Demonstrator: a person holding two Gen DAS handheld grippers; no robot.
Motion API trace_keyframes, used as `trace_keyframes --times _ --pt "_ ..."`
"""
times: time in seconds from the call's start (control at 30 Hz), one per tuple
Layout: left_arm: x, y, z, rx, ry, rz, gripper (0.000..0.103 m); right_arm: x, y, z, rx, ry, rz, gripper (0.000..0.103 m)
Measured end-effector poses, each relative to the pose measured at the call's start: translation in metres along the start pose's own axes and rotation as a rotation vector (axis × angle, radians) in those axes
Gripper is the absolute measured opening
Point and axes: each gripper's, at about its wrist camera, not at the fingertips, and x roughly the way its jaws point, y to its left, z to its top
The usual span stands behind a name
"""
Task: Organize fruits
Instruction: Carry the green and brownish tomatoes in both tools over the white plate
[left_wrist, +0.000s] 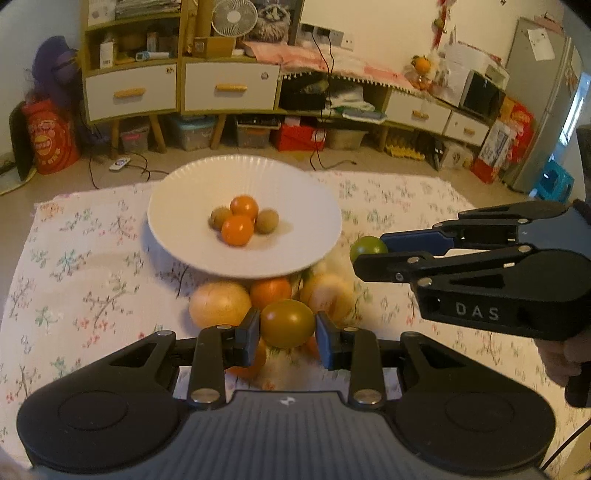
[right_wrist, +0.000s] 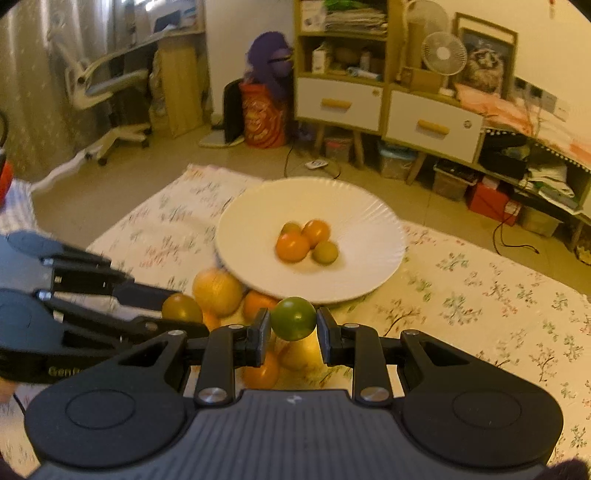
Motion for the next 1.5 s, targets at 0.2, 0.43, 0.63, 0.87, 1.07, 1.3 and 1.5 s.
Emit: trace_keyframes --times 0.2,0.43,0.63,0.87,1.07,1.3,1.5 --pt "0.011 -0.004 0.015 -0.014 -0.016 0.008 0.014 0.006 -0.011 0.009 0.047 -0.024 -0.006 0.024" --pt "0.021 0.000 0.025 -0.024 -0.005 0.025 0.014 0.011 -0.020 0.014 0.064 -0.032 -0.012 0.024" --pt "0.035 0.002 0.035 -0.006 0.006 0.057 0.014 0.016 -0.029 0.017 0.076 -0.035 -0.010 0.024" --pt "0.055 0.007 0.045 0.005 0.021 0.069 0.014 0.032 -0.045 0.024 0.087 -0.031 -0.007 0.024" --pt "0.069 0.010 0.054 -0.005 0.023 0.066 0.014 0.050 -0.051 0.030 0.078 -0.028 0.011 0.024" --pt "0.081 0.006 0.055 0.014 0.025 0.068 0.014 0.066 -0.053 0.034 0.064 -0.018 0.012 0.024" --pt "0.087 0.005 0.055 0.024 0.030 0.074 0.014 0.077 -0.056 0.038 0.050 -0.019 0.022 0.024"
